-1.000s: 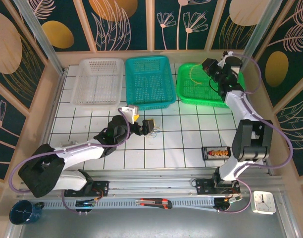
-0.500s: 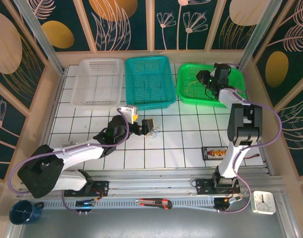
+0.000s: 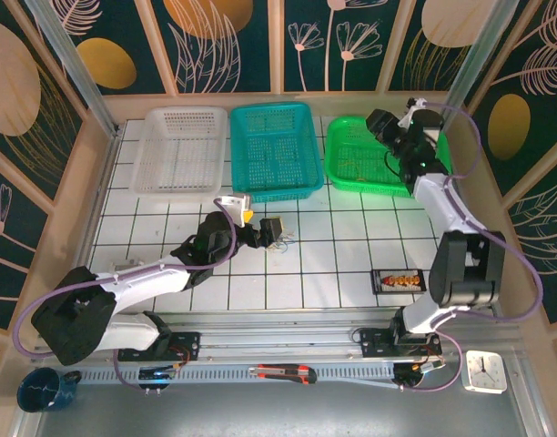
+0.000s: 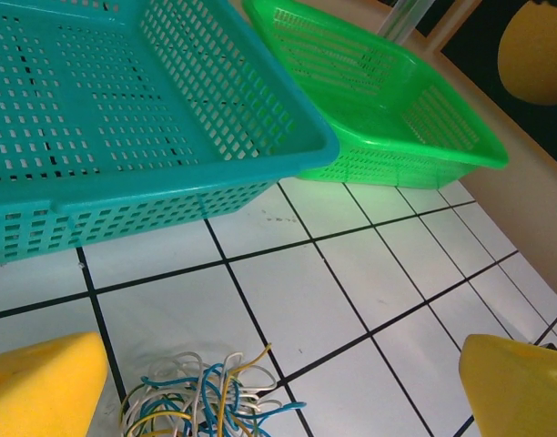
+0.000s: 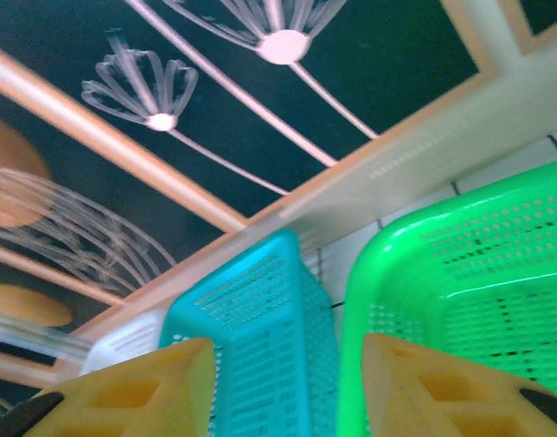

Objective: Untangle the cables

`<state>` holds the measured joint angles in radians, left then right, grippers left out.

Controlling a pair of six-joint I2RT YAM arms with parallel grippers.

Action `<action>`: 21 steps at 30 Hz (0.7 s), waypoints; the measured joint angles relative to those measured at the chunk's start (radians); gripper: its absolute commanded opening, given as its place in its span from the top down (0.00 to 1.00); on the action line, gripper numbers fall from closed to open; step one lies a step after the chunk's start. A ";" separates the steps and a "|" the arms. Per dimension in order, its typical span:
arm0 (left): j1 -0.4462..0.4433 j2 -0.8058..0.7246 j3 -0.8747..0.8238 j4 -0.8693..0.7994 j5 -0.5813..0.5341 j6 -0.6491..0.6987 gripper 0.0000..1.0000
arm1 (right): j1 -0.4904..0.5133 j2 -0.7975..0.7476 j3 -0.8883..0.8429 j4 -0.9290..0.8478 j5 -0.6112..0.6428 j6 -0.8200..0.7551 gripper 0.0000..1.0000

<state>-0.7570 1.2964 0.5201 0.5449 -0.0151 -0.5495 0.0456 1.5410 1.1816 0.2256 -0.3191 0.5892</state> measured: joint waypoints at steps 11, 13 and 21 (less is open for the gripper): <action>0.006 -0.024 -0.103 -0.032 -0.112 -0.100 0.01 | 0.450 -0.209 -0.379 -0.025 0.062 -0.032 0.54; 0.016 -0.050 -0.138 -0.050 -0.133 -0.130 0.01 | 0.537 -0.210 -0.423 -0.053 0.089 -0.036 0.54; 0.066 -0.129 -0.221 -0.064 -0.140 -0.218 0.10 | 0.696 -0.147 -0.469 -0.103 0.177 -0.039 0.54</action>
<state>-0.6910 1.1675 0.2993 0.4808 -0.1555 -0.7677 0.7414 1.3937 0.7124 0.1230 -0.1425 0.5499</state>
